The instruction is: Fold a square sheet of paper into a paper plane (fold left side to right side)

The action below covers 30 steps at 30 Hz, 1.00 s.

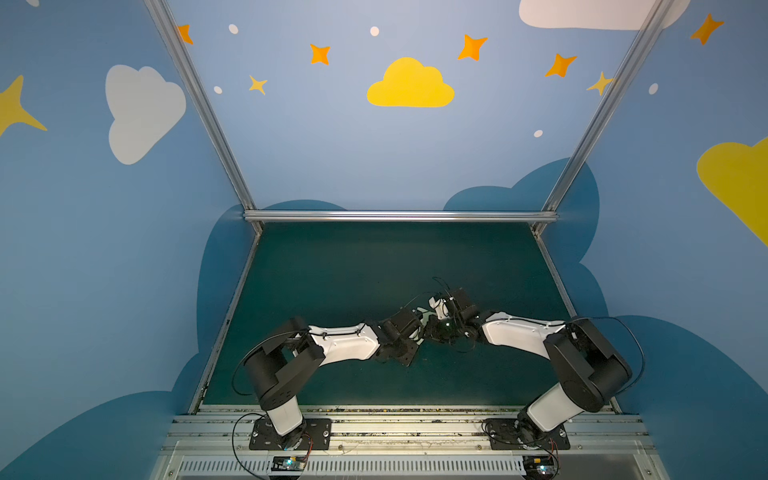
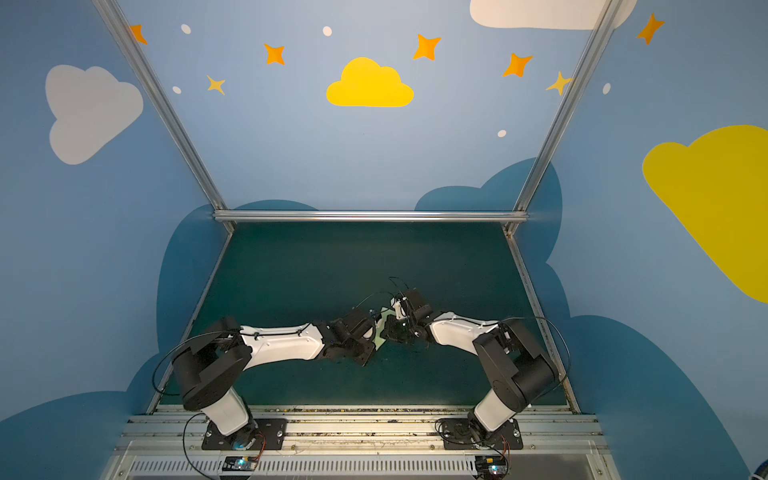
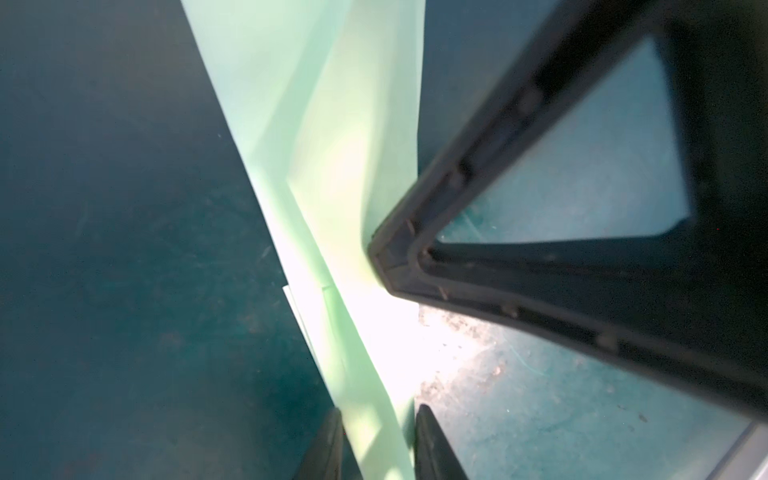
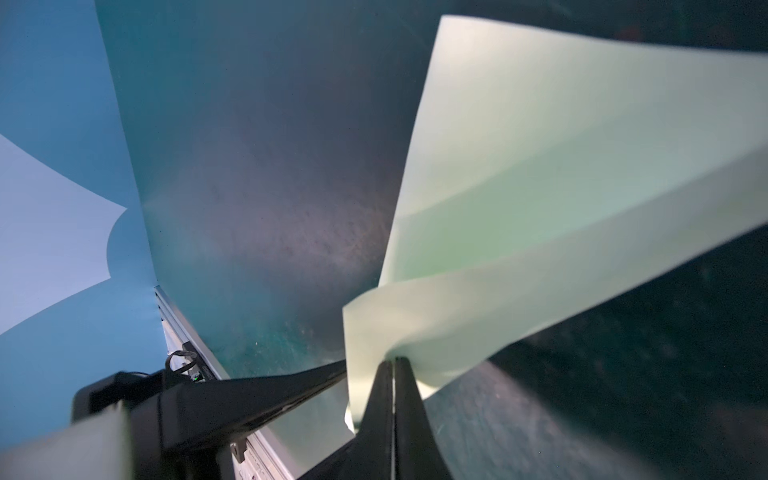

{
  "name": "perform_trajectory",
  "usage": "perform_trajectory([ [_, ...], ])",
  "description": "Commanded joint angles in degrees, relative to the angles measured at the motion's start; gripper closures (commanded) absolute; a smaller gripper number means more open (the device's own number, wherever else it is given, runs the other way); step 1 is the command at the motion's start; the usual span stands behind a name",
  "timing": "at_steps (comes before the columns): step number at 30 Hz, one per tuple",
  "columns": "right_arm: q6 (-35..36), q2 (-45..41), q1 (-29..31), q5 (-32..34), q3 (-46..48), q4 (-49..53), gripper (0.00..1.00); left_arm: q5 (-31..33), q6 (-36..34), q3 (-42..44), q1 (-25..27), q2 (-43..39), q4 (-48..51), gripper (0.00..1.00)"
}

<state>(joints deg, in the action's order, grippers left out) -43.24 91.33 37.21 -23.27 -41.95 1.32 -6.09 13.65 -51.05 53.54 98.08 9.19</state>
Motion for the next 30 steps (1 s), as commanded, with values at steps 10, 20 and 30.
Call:
perform_trajectory([
  [10,-2.0,-3.0,0.9,-0.4,3.1,-2.1,1.0,-2.6,-1.0,-0.3,0.1,0.6,0.8,0.74],
  [20,-3.3,-2.9,3.2,0.2,3.1,-3.0,1.0,-3.0,-1.0,-0.4,0.1,0.9,0.7,0.76],
  [30,-4.7,-4.8,4.9,2.2,6.8,-3.5,1.0,-3.1,-1.3,-0.5,-0.1,0.8,0.8,0.78],
])
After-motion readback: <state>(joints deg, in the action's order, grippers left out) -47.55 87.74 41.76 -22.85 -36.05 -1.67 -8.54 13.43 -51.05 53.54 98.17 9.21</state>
